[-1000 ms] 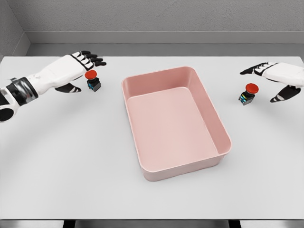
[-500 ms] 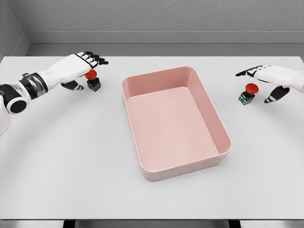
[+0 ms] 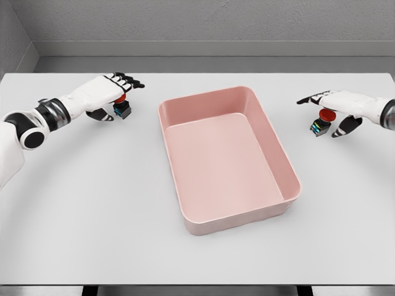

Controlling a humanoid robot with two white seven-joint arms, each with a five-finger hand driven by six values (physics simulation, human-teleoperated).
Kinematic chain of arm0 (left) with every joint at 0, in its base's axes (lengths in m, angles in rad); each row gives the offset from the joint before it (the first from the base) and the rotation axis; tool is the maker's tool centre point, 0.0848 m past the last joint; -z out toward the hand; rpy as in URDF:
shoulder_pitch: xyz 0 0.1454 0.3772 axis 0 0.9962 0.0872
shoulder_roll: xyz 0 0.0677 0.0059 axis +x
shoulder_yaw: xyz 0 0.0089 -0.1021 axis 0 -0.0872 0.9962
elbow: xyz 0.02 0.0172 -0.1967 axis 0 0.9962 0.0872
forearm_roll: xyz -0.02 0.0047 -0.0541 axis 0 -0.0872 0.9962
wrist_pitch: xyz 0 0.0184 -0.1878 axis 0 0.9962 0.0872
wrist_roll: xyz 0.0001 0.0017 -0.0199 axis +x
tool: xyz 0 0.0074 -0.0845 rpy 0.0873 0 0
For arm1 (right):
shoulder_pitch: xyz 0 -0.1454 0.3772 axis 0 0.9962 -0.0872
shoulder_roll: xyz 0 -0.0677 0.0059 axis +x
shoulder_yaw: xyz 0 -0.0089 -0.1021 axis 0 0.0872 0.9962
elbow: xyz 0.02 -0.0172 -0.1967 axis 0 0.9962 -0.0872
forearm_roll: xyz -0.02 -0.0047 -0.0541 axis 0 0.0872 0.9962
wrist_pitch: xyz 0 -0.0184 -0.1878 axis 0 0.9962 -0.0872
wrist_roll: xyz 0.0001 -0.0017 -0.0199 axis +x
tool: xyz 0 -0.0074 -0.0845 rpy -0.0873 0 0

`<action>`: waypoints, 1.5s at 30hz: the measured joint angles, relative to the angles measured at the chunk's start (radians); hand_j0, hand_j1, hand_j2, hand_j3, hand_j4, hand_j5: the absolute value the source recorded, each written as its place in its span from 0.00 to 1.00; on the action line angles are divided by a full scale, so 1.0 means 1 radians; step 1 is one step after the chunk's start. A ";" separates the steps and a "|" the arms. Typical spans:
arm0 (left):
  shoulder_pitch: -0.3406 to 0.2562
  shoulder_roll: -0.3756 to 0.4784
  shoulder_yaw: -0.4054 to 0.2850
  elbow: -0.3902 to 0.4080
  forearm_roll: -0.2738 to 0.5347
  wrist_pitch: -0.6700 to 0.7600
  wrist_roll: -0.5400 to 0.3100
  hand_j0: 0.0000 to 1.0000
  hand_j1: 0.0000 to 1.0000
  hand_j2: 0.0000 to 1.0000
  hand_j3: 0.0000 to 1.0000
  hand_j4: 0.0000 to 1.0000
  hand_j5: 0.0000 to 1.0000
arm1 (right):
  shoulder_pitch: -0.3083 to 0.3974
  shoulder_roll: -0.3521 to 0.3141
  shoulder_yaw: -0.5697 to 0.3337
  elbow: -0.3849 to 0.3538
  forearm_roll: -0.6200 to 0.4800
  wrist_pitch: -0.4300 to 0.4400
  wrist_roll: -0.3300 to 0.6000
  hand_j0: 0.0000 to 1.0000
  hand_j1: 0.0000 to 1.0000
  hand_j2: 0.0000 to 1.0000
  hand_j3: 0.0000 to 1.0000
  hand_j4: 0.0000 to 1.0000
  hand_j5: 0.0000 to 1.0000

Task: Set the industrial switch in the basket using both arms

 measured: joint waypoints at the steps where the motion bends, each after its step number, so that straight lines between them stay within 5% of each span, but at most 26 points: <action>1: 0.000 -0.001 -0.004 0.001 0.000 0.000 0.000 1.00 1.00 1.00 1.00 1.00 1.00 | 0.000 0.004 0.000 0.005 0.000 0.000 0.000 0.94 0.94 0.94 0.94 0.94 0.94; 11: -0.011 -0.004 -0.015 0.037 -0.001 0.000 0.002 1.00 1.00 1.00 1.00 1.00 1.00 | -0.003 0.015 0.001 0.035 0.000 -0.003 0.004 0.83 0.83 0.83 0.83 0.83 0.83; 20: -0.012 -0.004 -0.015 0.042 0.000 0.000 0.002 0.71 0.71 0.71 0.71 0.71 0.71 | -0.003 0.016 -0.003 0.037 0.002 -0.006 0.008 0.74 0.74 0.74 0.74 0.74 0.74; 22: -0.012 -0.003 -0.016 0.042 0.001 0.000 0.002 0.54 0.54 0.54 0.54 0.54 0.54 | -0.003 0.016 -0.003 0.037 0.005 -0.007 0.009 0.70 0.70 0.70 0.70 0.70 0.70; 30: -0.011 0.003 -0.014 0.038 0.008 0.000 0.001 0.43 0.43 0.43 0.43 0.43 0.43 | -0.003 0.015 -0.002 0.038 0.014 -0.009 0.010 0.56 0.56 0.56 0.56 0.56 0.56; 45: -0.002 0.063 -0.015 -0.157 0.053 0.000 -0.006 0.39 0.39 0.39 0.39 0.39 0.39 | -0.028 0.012 -0.009 0.028 0.016 -0.016 0.035 0.48 0.48 0.48 0.48 0.48 0.48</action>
